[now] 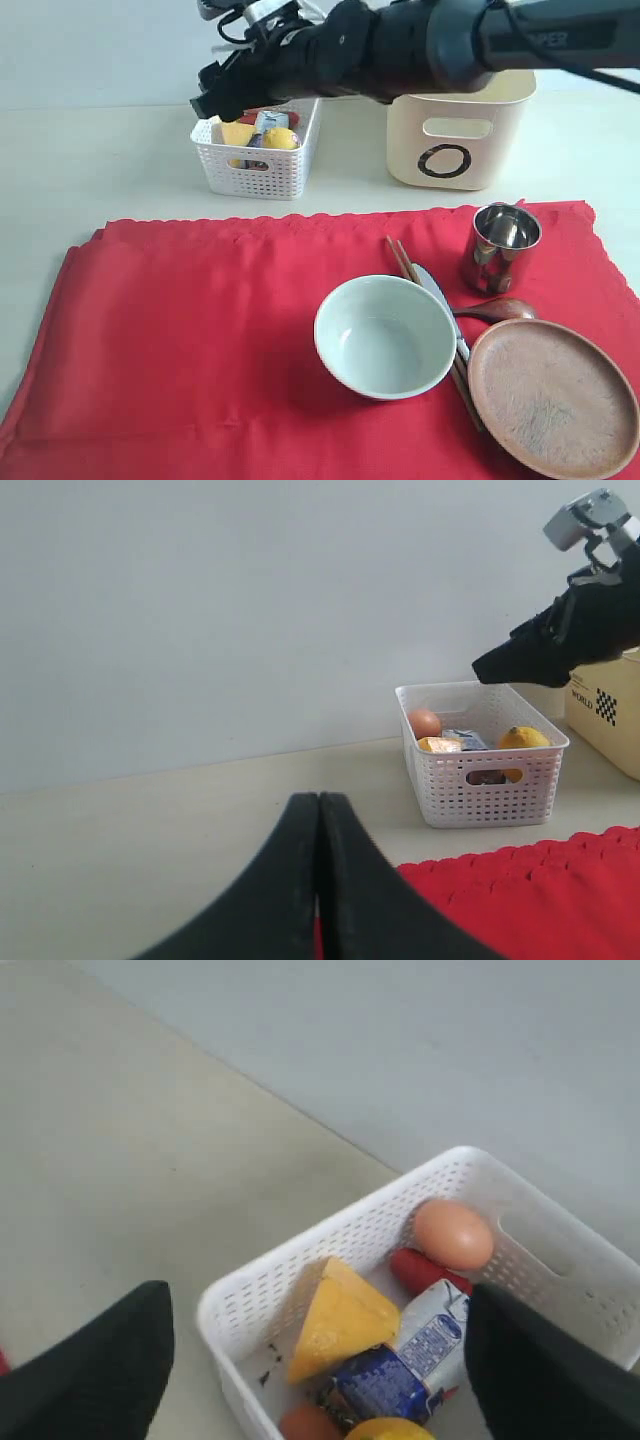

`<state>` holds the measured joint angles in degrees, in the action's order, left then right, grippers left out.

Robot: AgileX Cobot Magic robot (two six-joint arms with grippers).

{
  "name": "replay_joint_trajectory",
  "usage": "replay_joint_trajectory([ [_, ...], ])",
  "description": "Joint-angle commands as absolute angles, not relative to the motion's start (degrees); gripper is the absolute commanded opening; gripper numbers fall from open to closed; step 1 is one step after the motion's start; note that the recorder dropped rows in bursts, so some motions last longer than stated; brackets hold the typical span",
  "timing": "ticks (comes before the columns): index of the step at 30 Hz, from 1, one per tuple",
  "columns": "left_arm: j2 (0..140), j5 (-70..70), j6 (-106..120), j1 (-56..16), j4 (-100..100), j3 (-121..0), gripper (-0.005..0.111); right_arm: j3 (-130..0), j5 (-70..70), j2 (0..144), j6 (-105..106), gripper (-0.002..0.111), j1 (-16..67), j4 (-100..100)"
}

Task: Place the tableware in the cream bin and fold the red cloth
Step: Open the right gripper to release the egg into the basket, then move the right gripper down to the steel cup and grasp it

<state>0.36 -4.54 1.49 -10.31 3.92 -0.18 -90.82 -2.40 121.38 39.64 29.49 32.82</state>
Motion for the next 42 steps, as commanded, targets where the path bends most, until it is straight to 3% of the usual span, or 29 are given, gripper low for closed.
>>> replay_joint_trajectory([
  [1, 0.0, -4.6, 1.3, -10.7, 3.9, 0.0, 0.000, -91.2, -11.7, 115.9, 40.9, 0.076, 28.9, 28.0],
  [16, 0.0, -4.6, 1.6, -10.7, 3.9, 0.0, 0.000, -91.2, -47.1, 101.9, 20.6, 0.076, 26.3, -6.5],
  [23, 0.0, -4.6, 1.4, -10.7, 3.9, 0.0, 0.000, -90.9, -59.1, 99.2, 14.7, 0.076, 23.3, -13.8],
  [42, 0.0, -4.6, 1.4, -10.7, 3.9, 0.0, 0.000, -78.1, -58.5, 97.2, 15.1, 0.076, 11.9, -13.9],
])
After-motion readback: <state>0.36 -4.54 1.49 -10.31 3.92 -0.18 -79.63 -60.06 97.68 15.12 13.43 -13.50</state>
